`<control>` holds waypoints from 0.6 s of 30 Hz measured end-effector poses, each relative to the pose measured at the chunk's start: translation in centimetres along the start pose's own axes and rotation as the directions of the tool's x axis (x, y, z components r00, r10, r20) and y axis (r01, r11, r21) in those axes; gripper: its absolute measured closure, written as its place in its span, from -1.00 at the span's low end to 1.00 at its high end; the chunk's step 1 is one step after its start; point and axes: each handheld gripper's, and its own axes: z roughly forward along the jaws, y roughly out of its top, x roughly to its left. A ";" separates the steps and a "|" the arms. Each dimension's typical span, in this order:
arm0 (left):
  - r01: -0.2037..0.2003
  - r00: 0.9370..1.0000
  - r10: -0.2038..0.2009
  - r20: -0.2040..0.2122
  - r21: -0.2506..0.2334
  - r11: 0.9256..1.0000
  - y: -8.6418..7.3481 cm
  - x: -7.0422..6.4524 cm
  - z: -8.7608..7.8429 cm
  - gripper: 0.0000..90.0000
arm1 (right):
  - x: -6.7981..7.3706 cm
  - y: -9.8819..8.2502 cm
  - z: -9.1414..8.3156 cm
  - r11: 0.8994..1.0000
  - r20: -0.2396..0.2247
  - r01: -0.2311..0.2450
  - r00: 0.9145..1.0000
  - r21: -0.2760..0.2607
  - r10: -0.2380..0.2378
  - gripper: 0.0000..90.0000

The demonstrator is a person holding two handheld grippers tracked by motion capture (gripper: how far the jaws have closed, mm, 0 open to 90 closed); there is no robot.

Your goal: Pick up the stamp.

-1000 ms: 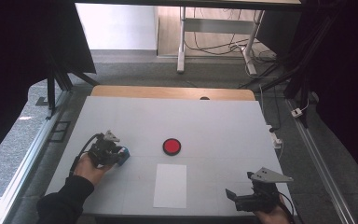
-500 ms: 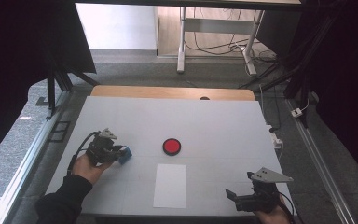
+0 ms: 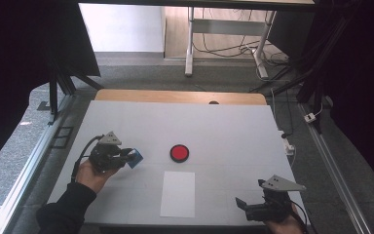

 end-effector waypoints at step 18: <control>-0.010 0.993 0.021 0.116 -0.089 0.996 1.1 -1.5 -1.2 0.57 | -0.1 0.0 0.0 1.000 -0.008 -0.005 1.000 0.001 0.005 -1.00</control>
